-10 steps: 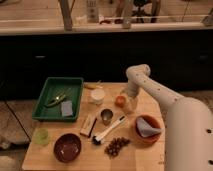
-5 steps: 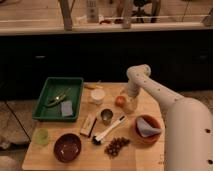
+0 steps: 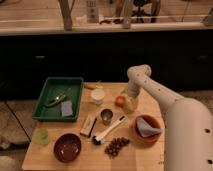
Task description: Place apple in purple bowl
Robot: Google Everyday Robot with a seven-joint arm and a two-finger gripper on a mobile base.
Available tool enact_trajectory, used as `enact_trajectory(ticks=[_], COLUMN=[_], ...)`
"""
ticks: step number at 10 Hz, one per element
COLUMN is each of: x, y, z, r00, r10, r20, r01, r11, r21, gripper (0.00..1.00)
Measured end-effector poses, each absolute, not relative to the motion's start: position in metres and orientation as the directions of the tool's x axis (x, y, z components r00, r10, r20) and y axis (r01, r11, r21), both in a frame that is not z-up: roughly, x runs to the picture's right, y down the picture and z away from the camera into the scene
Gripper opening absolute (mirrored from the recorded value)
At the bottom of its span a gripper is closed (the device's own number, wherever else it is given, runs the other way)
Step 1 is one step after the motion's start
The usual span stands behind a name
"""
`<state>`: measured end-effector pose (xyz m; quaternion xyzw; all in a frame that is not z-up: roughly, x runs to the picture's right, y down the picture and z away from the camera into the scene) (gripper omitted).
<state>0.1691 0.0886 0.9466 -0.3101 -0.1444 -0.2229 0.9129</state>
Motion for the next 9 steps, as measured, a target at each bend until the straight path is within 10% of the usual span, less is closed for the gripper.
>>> enact_trajectory(ticks=[9], x=[0.1733], y=[0.0880], z=[0.9483], r00=[0.853], r10=[-0.326], r20=[0.409], r01=[0.506], r11=[0.709], r21=[-0.491], gripper=[0.80])
